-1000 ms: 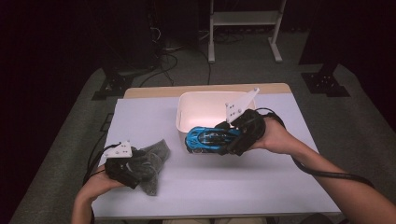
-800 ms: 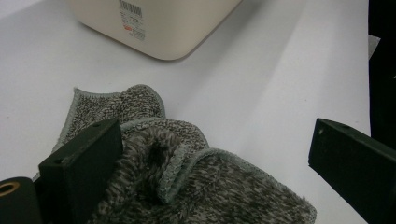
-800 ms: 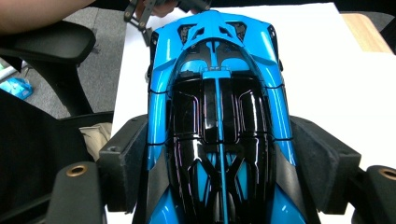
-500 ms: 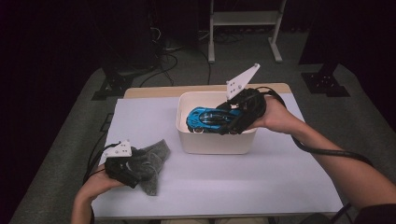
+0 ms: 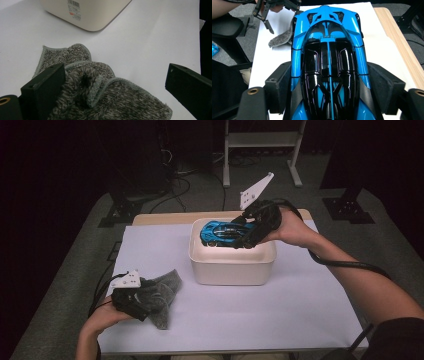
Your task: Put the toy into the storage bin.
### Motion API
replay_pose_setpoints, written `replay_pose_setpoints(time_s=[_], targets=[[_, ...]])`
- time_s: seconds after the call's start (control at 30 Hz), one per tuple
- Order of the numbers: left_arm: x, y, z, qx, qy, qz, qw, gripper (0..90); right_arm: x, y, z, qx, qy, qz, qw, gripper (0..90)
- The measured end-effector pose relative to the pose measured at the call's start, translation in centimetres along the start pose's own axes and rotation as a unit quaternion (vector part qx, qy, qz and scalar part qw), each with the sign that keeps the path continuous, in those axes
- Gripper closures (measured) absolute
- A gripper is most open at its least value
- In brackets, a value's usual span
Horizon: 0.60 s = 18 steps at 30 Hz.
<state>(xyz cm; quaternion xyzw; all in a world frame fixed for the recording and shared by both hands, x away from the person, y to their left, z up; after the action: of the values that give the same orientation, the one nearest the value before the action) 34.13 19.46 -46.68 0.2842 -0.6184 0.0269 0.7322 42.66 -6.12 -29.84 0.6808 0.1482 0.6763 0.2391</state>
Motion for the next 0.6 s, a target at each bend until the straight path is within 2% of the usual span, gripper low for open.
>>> replay_pose_setpoints(time_s=[0.13,0.2,0.6], targets=[[0.0,-0.1,0.0,0.0,0.001,0.0,1.0,2.6,-0.2,-0.1,0.6,-0.001,0.003,-0.004,1.0,25.3],[0.0,-0.1,0.0,0.0,0.001,-0.001,1.0,2.6,-0.5,-0.4,1.3,-0.002,-0.002,-0.007,1.0,25.3],[-0.2,0.0,-0.2,0.002,0.003,-0.001,1.0,2.6,-2.0,-1.8,3.1,0.004,-0.02,-0.016,0.9997,25.3]])
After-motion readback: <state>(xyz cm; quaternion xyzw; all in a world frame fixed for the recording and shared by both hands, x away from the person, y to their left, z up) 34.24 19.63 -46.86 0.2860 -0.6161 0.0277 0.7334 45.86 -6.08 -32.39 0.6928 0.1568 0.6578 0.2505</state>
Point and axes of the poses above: each handheld gripper's, and its own axes: y roughly backward along the jaws, x roughly out of its top, z roughly to its right, the point moved 10 cm from there along -y, roughly forward along the jaws, and after that the axes turned 14 degrees about z, right-handed, at the moved point
